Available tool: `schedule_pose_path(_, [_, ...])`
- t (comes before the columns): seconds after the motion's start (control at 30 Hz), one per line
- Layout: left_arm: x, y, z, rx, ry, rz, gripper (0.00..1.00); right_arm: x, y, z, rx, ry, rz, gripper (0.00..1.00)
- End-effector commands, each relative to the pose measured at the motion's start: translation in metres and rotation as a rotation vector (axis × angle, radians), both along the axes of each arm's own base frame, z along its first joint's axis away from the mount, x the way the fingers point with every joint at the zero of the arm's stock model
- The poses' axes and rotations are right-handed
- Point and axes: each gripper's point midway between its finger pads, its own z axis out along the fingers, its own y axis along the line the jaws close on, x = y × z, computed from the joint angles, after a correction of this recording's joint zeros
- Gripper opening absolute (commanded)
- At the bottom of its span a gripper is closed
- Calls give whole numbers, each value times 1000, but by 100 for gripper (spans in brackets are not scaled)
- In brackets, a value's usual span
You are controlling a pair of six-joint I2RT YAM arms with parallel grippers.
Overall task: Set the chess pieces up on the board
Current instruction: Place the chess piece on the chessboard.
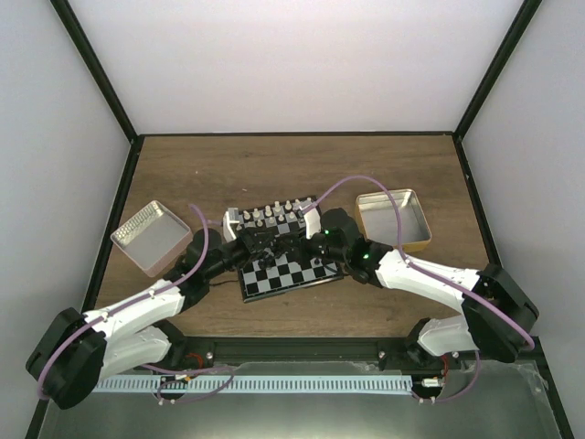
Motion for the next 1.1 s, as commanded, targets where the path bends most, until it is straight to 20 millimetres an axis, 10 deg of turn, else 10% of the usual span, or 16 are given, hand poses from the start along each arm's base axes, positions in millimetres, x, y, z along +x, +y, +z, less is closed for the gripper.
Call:
schedule_pose_path(0.0, [0, -3, 10, -30, -46, -19, 25, 3, 3, 18, 48, -23, -4, 13])
schedule_pose_path(0.57, [3, -1, 3, 27, -47, -11, 4, 12, 1, 17, 45, 2, -56, 23])
schedule_pose_path(0.8, [18, 35, -8, 344, -83, 128, 4, 37, -35, 6, -79, -33, -282, 51])
schedule_pose_path(1.07, [21, 38, -13, 640, -174, 29, 4, 63, -89, 6, -194, -23, -609, 58])
